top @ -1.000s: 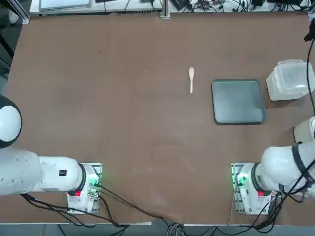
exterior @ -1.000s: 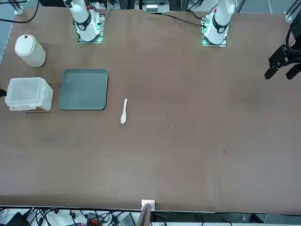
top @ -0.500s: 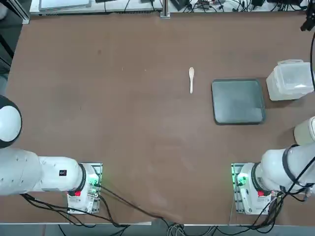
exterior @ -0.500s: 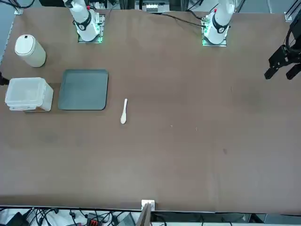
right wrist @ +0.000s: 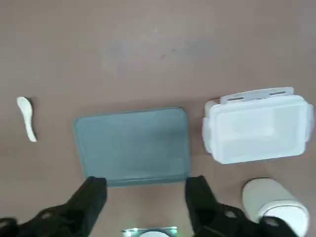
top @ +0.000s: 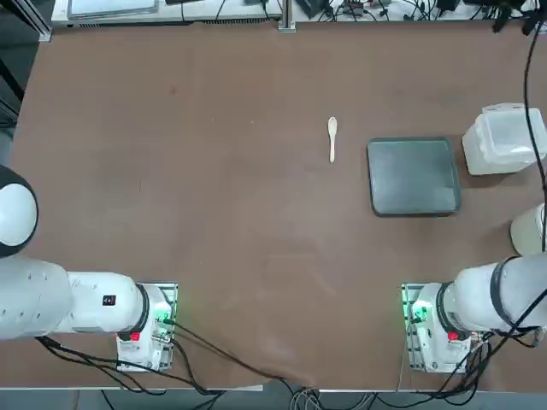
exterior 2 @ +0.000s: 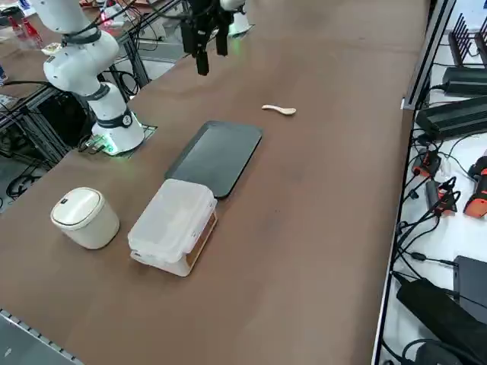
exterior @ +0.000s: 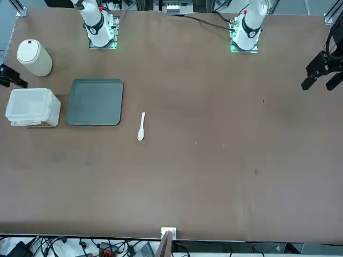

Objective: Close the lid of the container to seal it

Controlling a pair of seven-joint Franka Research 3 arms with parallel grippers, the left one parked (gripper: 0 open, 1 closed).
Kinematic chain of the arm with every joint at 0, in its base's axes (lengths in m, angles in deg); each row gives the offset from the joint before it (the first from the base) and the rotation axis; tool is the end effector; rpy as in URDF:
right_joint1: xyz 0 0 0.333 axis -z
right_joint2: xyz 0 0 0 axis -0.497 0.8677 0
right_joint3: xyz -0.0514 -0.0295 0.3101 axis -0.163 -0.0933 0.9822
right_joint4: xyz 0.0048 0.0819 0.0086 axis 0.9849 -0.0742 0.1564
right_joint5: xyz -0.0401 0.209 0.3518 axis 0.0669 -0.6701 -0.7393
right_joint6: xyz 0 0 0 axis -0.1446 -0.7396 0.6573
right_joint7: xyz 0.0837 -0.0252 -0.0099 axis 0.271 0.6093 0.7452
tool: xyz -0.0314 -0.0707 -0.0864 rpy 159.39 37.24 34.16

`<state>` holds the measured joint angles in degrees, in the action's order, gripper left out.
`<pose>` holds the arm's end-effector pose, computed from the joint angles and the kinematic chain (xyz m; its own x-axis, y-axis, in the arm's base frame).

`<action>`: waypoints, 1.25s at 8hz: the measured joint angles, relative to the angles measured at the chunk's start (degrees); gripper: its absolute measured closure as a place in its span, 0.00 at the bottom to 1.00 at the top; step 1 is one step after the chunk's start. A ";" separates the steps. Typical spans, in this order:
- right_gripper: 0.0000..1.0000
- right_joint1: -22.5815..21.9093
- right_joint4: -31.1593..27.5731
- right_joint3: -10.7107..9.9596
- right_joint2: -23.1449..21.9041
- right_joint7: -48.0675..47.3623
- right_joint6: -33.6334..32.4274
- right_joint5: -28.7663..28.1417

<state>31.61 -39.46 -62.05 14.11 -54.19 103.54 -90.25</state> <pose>0.5734 -0.0715 0.5985 0.9878 -0.1060 -0.1137 -0.1086 -0.9940 -0.0164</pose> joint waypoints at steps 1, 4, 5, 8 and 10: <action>0.00 -1.87 0.03 0.03 -0.15 -1.52 0.03 0.02; 0.00 -2.92 2.37 -0.10 0.43 -1.69 0.80 0.37; 0.00 -3.10 3.28 0.06 0.88 -1.69 1.57 1.29; 0.00 -3.52 3.85 4.05 1.84 -8.15 4.10 3.91; 0.00 -3.40 3.80 4.41 2.27 -8.78 4.16 3.91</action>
